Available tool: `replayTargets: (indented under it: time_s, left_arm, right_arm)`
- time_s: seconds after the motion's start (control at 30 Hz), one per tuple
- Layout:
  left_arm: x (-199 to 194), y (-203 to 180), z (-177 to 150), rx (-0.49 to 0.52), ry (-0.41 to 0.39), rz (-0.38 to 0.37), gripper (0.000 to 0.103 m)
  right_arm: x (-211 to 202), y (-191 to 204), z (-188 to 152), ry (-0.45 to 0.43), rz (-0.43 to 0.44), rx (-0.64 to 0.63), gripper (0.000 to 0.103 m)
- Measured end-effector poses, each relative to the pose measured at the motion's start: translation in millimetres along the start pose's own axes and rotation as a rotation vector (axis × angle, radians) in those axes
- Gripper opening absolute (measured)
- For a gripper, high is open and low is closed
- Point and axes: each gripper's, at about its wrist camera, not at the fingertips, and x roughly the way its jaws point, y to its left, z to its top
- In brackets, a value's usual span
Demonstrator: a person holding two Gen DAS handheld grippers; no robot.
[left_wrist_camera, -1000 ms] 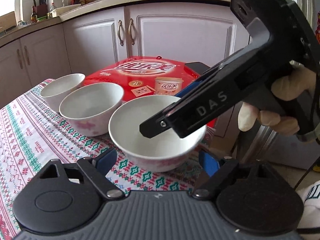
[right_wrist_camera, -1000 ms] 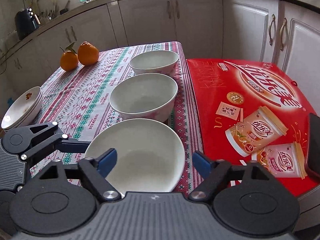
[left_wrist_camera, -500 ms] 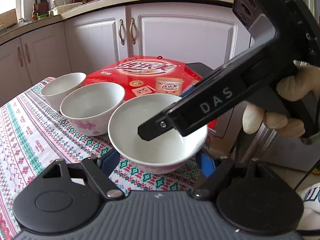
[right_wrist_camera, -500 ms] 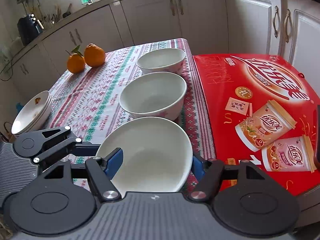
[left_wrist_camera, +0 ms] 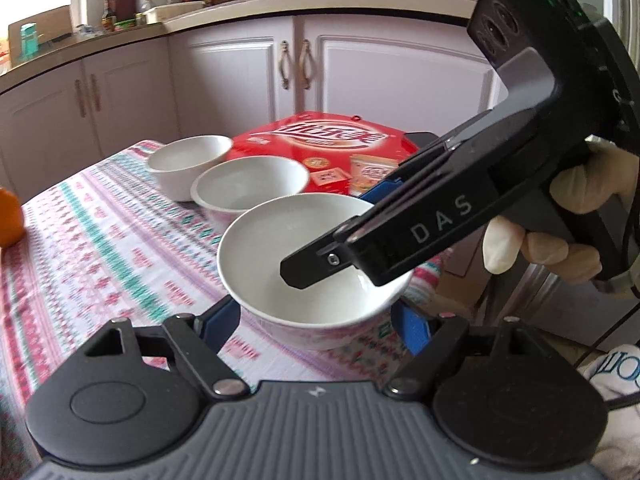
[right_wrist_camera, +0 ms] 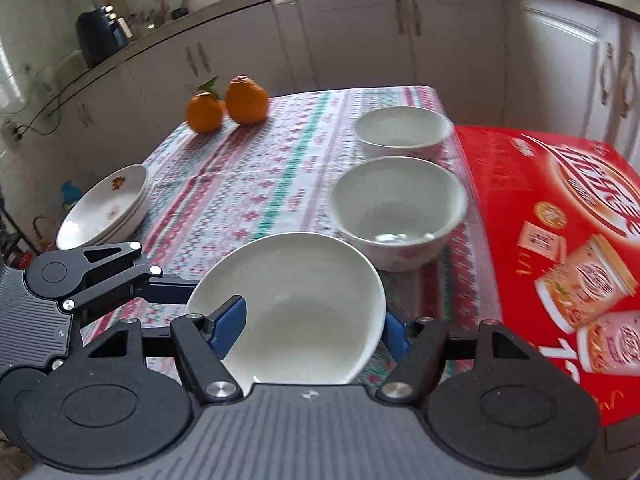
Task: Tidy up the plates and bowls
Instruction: 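Grip the white bowl rim with both tools and lift it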
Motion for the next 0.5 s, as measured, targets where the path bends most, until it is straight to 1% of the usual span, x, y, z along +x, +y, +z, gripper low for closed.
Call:
replayTargets:
  time_s: [0.4, 0.5]
  left_arm:
    - [-32, 32, -22, -0.099, -0.005, 0.095, 0.082]
    - [-38, 40, -28, -0.115, 0.002, 0.131, 0.082]
  right_arm:
    - [30, 47, 20, 0.039, 0.087, -0.144, 0.076]
    - [42, 60, 25, 0.051, 0.118, -0.189, 0.076]
